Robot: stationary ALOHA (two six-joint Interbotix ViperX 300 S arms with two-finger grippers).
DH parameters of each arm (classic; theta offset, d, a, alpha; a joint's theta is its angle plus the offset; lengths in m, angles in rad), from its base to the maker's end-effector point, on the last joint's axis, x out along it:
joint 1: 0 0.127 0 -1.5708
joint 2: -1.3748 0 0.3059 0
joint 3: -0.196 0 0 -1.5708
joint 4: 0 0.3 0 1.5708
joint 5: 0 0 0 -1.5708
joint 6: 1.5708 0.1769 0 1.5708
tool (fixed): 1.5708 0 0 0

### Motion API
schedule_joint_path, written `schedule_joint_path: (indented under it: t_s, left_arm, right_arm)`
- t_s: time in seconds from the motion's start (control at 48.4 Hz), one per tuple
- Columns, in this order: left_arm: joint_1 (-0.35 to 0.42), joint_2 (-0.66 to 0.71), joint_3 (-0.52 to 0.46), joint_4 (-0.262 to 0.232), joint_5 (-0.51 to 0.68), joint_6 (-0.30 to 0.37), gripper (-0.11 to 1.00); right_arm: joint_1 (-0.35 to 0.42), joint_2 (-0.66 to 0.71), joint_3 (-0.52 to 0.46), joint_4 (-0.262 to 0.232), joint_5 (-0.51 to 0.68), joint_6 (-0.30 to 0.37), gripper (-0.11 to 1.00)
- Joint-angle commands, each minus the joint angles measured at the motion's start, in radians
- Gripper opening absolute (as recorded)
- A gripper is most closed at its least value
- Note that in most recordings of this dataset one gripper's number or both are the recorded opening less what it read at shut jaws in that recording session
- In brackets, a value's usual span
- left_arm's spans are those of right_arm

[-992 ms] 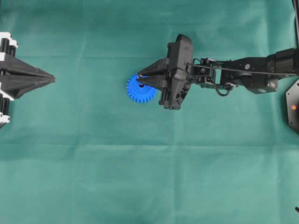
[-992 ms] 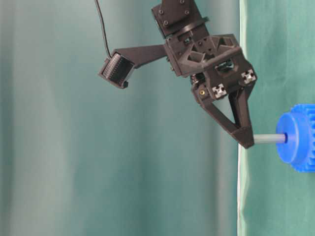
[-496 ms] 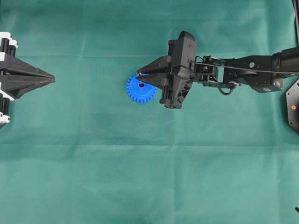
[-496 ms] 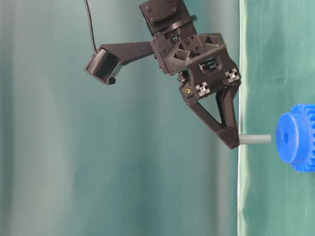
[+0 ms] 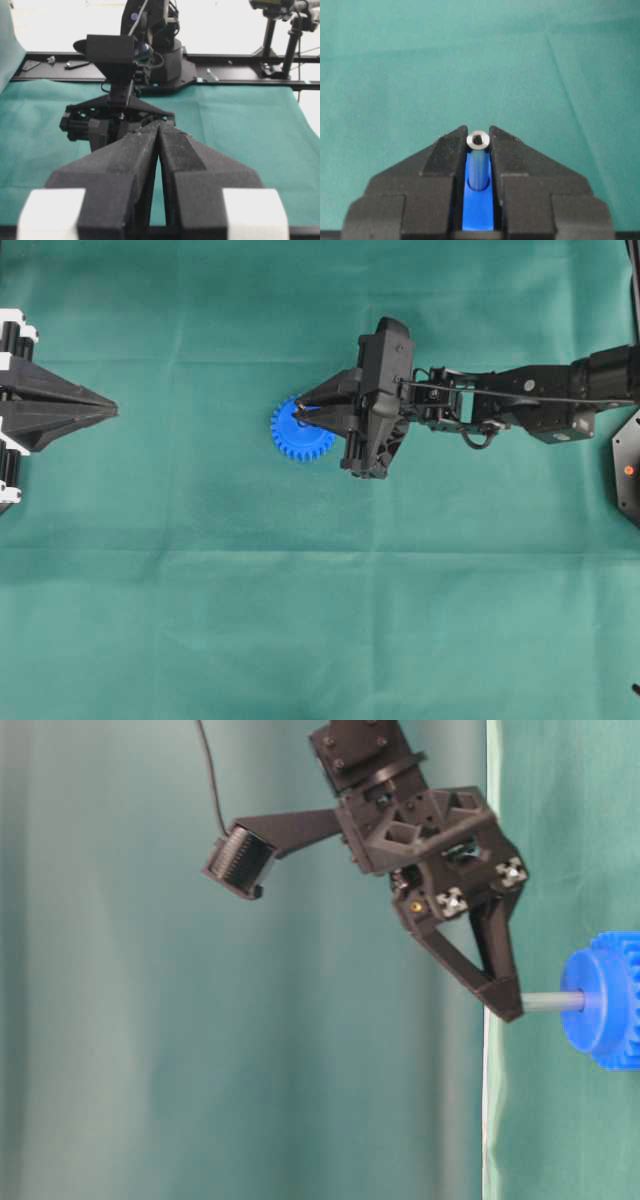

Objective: Insert the shaft placed at a random location into the center hole of the medium gear at another random location.
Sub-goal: 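Lower the right gripper to push the shaft into the gear hole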

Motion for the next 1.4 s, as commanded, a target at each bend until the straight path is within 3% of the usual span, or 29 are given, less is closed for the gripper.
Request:
schedule_joint_path:
  t_s: [0.0,1.116,1.178,1.384]
  left_arm:
    - [0.000,0.008,-0.023,0.002,-0.005,0.000,0.00]
    - [0.000,0.008,-0.021,0.002,-0.005,0.002,0.00]
    - [0.000,0.008,-0.021,0.003,-0.005,0.002,0.00]
    - [0.000,0.008,-0.021,0.002,-0.005,0.000,0.00]
  right_arm:
    - [0.002,-0.005,-0.015,0.002,-0.021,-0.011,0.14]
    - [0.006,0.054,-0.018,0.003,-0.018,-0.005,0.16]
    - [0.006,0.054,-0.018,0.003,-0.018,-0.005,0.29]
    - [0.009,0.028,-0.018,0.005,-0.012,-0.005,0.88]
